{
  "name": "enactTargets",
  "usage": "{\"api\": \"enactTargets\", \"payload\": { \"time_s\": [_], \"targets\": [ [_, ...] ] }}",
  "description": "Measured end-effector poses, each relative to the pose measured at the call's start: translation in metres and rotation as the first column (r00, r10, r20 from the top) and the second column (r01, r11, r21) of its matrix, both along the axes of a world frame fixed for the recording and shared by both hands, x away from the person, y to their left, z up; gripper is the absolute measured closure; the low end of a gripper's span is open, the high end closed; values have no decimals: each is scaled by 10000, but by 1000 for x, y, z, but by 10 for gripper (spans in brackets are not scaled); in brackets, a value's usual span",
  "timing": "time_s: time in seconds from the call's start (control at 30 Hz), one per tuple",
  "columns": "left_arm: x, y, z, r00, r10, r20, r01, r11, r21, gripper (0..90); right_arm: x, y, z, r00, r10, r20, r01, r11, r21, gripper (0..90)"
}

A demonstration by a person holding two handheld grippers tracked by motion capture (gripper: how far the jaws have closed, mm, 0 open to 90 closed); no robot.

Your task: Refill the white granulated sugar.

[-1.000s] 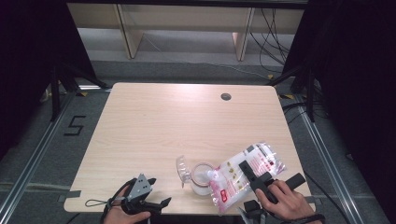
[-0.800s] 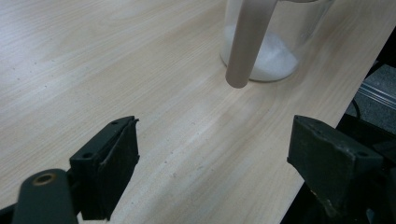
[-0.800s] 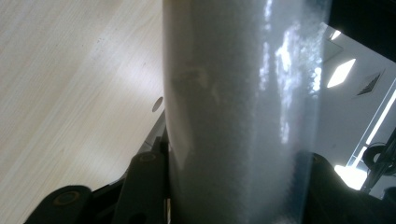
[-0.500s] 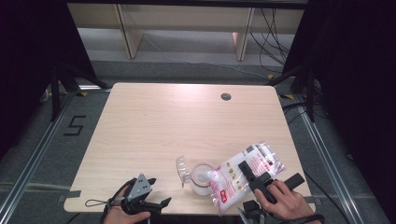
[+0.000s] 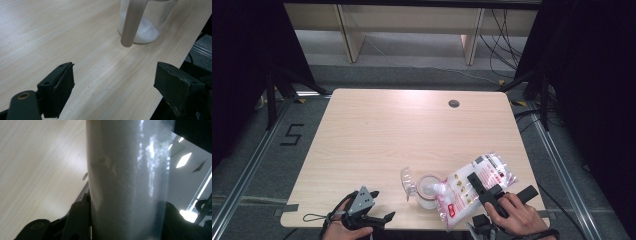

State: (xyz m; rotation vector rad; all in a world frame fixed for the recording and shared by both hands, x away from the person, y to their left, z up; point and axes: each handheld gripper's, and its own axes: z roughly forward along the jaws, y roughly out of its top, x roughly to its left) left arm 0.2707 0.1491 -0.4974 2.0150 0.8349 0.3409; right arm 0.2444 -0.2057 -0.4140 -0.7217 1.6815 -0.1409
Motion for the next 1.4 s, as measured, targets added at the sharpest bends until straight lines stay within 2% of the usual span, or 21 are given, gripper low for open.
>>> {"api": "enactTargets", "payload": {
  "time_s": [0.03, 0.07, 0.27, 0.33, 0.37, 0.5, 0.53, 0.83, 0.9, 0.93, 1.0, 1.03, 1.07, 1.1, 1.13, 1.17, 1.23, 1.3, 1.33, 1.37, 1.4],
  "targets": [
    [0, 0, 0, 10000, 0, 0, 0, 10000, 0, 158, 0, 0, 0, 10000, -12, -8, 12, 10000, 6, 640],
    [0, 1, 1, 10000, 17, 12, -18, 9998, 183, 158, 0, 0, 0, 10000, -33, 1, 33, 10000, 11, 642],
    [-1, 0, 1, 10000, 3, -9, -3, 10000, 73, 158, 0, -1, 0, 10000, -23, -31, 24, 10000, 47, 652],
    [-1, 0, 1, 10000, 4, -14, -4, 10000, 81, 158, 2, -1, 1, 9999, 111, 9, -111, 9998, -141, 657],
    [0, 1, 1, 10000, 5, 11, -5, 9999, 168, 158, 1, -2, -1, 9999, -79, -78, 80, 9999, 135, 658],
    [0, 1, 1, 10000, -30, -21, 30, 9998, 183, 158, 1, -2, 0, 10000, -27, -80, 28, 9999, 154, 663],
    [0, 1, 1, 10000, -28, -24, 29, 9998, 177, 158, 2, -2, 1, 10000, 88, 4, -88, 10000, -24, 665],
    [0, 2, 2, 10000, -63, -56, 65, 9994, 333, 158, 1, -3, 2, 10000, 98, 15, -98, 9999, -32, 667],
    [0, 2, 2, 10000, -67, -17, 67, 9997, 242, 159, 1, -3, 2, 10000, 80, 17, -80, 10000, -51, 667],
    [1, 3, 2, 9999, -129, 36, 127, 9989, 446, 158, 0, -3, 0, 9999, -110, -62, 111, 9996, 255, 667],
    [0, 2, 2, 10000, -87, 8, 86, 9996, 261, 158, 0, -3, 0, 9999, -100, -82, 103, 9995, 310, 667],
    [0, 2, 2, 10000, -90, 9, 89, 9996, 266, 158, 0, -3, 0, 9999, -104, -78, 107, 9995, 306, 667],
    [1, 3, 2, 9999, -126, 36, 124, 9989, 447, 158, 1, -3, 2, 9999, 125, 29, -125, 9999, -97, 668],
    [1, 3, 2, 9999, -123, 40, 121, 9989, 447, 158, 2, -2, 3, 9996, 270, 17, -269, 9994, -218, 667],
    [0, 2, 2, 10000, -85, 9, 85, 9996, 257, 158, 0, -3, 2, 10000, 19, 16, -19, 10000, 62, 668],
    [0, 2, 2, 10000, -67, -11, 67, 9996, 262, 159, 0, -3, 2, 10000, -23, -2, 23, 9999, 134, 668],
    [1, 3, 2, 9999, -111, 39, 110, 9990, 429, 158, 0, -4, 2, 10000, -6, 27, 6, 9999, 136, 669],
    [1, 3, 2, 9999, -127, 38, 125, 9989, 443, 158, 0, -4, 3, 10000, -15, 23, 15, 9999, 122, 669],
    [0, 2, 2, 10000, -88, 11, 87, 9996, 269, 158, 0, -4, 3, 10000, -34, 6, 34, 9999, 143, 669],
    [0, 3, 2, 9999, -110, 29, 108, 9992, 374, 158, 0, -4, 4, 9999, 107, 76, -106, 9999, -111, 669],
    [0, 3, 2, 9999, -105, 27, 104, 9993, 360, 158, 0, -4, 4, 9999, 107, 38, -107, 9999, 1, 670]
  ]
}}
